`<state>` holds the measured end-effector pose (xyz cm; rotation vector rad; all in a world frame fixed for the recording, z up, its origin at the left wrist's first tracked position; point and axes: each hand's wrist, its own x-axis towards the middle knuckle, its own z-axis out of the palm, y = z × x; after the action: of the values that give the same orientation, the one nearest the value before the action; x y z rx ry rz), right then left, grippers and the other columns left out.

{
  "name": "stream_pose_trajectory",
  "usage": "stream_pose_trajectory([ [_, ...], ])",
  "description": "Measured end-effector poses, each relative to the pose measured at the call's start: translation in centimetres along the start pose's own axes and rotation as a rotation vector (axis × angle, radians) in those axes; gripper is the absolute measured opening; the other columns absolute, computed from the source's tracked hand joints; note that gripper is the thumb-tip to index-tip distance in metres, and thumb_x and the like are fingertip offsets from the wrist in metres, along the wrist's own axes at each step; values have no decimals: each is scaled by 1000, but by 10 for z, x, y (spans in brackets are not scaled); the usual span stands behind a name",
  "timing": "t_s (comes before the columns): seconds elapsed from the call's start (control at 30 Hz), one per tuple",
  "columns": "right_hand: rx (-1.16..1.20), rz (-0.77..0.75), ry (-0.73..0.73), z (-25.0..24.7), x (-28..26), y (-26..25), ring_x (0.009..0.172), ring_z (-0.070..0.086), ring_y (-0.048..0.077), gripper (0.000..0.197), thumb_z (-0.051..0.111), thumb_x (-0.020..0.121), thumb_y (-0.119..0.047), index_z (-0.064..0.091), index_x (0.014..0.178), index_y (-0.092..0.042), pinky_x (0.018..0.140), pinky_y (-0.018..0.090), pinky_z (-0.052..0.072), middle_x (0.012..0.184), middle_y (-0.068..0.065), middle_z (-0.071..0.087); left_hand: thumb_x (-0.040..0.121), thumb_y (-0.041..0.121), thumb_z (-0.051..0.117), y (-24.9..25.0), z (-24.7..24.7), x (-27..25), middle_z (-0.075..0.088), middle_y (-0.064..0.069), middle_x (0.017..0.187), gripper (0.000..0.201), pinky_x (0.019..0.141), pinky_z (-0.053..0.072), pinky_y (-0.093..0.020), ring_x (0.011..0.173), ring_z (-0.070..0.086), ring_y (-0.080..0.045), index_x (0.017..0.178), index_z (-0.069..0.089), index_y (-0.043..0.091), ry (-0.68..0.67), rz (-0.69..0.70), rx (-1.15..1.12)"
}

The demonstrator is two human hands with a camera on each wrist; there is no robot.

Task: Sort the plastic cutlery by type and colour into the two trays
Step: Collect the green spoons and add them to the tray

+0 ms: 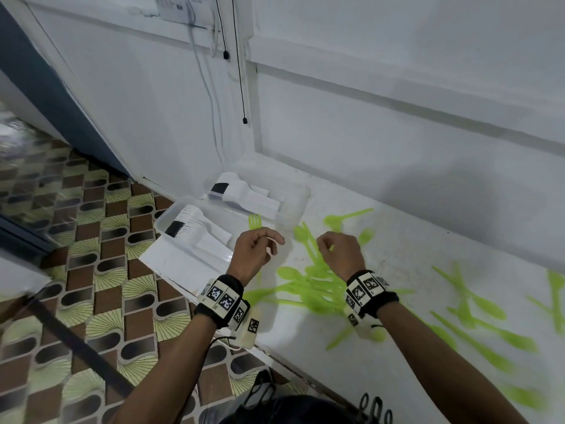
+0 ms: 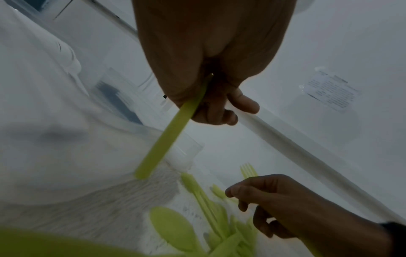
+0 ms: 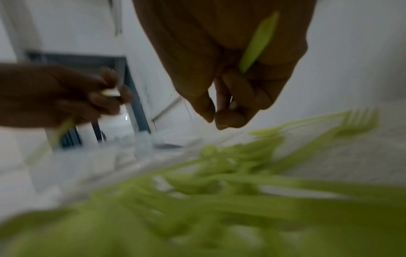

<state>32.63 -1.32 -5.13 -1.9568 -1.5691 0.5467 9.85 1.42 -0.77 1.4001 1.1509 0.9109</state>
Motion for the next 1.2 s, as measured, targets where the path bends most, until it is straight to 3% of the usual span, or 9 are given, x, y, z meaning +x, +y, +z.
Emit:
stream_pose_trajectory([
  [0.13,-292,162,-188,1,21,20,114,58,32,42,66,93,-46,66,117,-12,89,40,50,115,12,64,83,-15,32,-12,4,-3,58,-6,59,56,53,33,-24,56,44,-21,72,77,17,-5,-58,46],
  [0.27,-357,126,-226,4,28,20,101,62,31,33,66,90,-41,71,87,-8,80,38,53,98,11,66,79,-12,34,-22,11,-5,67,-7,63,59,56,37,-28,60,51,-29,73,79,26,-56,-64,100],
  [0.37,-291,133,-190,5,31,18,91,63,28,21,68,88,-30,73,85,-10,74,32,50,92,6,64,81,-7,38,-29,16,-6,73,-10,77,57,59,43,-31,63,58,-35,73,77,34,-66,-61,172],
  [0.57,35,41,157,-3,21,18,76,68,23,18,66,96,-29,67,93,-12,72,33,51,84,1,74,90,9,61,-25,43,-7,76,5,83,24,71,52,-27,59,54,-3,91,79,24,-188,69,461],
  [0.73,224,33,318,-33,12,8,57,62,7,12,52,105,-22,60,100,-15,62,8,42,72,-6,71,90,1,50,-20,77,18,69,1,122,43,90,47,-34,118,60,-20,112,74,30,-312,248,914],
  [0.83,331,71,251,-45,-3,13,56,68,13,16,45,106,-15,61,112,-14,52,27,56,83,0,65,90,4,53,-19,87,36,63,5,134,49,91,45,-33,126,57,-21,128,65,32,-355,333,1147],
  [0.97,165,25,149,-52,-28,32,46,61,4,33,45,104,-8,61,132,-7,71,17,53,87,4,71,91,5,55,-24,90,52,63,0,137,52,96,45,-36,128,57,-25,138,60,27,-504,367,1230],
  [1.1,90,91,101,-48,-45,51,86,70,24,33,51,101,-7,65,130,-3,94,29,49,105,12,75,89,3,56,-22,95,57,69,-1,119,44,84,46,-35,115,63,-28,124,66,27,-483,400,1257],
  [1.2,47,188,117,-45,-47,58,101,67,31,28,51,101,-12,70,120,0,85,27,44,108,16,73,88,7,58,-18,94,60,70,0,110,32,80,46,-34,106,64,-27,112,68,26,-499,417,1262],
])
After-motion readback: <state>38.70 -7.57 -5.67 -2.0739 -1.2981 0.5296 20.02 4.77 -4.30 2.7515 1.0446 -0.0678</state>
